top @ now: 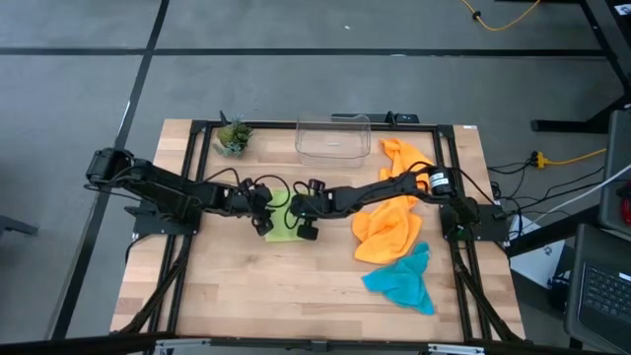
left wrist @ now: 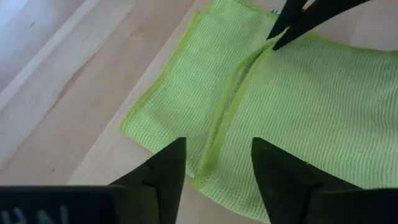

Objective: Fold microfiber towels
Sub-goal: Fold the green microfiber cloth

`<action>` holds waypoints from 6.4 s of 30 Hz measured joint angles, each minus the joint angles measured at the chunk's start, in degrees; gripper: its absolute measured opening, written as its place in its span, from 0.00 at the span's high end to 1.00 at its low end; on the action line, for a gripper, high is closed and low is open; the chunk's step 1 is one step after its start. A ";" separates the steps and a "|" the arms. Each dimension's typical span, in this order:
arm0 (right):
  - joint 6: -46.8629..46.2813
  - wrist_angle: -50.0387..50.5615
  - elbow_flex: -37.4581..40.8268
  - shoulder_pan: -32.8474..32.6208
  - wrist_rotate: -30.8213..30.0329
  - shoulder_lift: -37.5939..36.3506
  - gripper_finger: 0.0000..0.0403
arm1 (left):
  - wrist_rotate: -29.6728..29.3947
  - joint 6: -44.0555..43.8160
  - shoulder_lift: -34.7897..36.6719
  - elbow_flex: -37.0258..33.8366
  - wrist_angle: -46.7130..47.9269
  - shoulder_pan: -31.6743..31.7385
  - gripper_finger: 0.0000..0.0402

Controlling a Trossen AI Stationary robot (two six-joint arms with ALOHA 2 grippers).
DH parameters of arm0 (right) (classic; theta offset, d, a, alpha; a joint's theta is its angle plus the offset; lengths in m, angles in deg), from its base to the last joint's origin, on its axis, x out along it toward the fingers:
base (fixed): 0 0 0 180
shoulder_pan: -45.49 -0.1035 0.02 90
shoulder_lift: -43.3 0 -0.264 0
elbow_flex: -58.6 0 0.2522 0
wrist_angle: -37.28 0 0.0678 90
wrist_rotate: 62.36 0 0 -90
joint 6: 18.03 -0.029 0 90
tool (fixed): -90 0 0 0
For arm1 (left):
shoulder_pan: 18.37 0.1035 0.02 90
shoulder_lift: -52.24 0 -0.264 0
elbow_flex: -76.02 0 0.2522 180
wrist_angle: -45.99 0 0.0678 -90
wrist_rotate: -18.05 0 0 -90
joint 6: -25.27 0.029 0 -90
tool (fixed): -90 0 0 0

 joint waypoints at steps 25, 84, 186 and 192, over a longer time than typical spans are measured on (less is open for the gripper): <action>0.82 2.90 0.00 -7.13 -2.74 -4.59 0.99 | 2.87 4.03 1.70 0.00 1.51 1.75 0.46; -2.13 3.12 -0.02 -10.61 0.86 -4.50 0.99 | 15.07 31.34 2.69 0.00 -3.01 1.13 0.47; -14.27 11.97 -3.86 -13.15 5.50 -7.82 0.99 | 1.41 -10.24 9.30 0.02 -2.70 -21.79 1.00; -15.15 9.65 -2.10 -11.55 3.14 -6.53 0.99 | -1.46 -12.20 4.71 0.02 -1.48 -20.86 1.00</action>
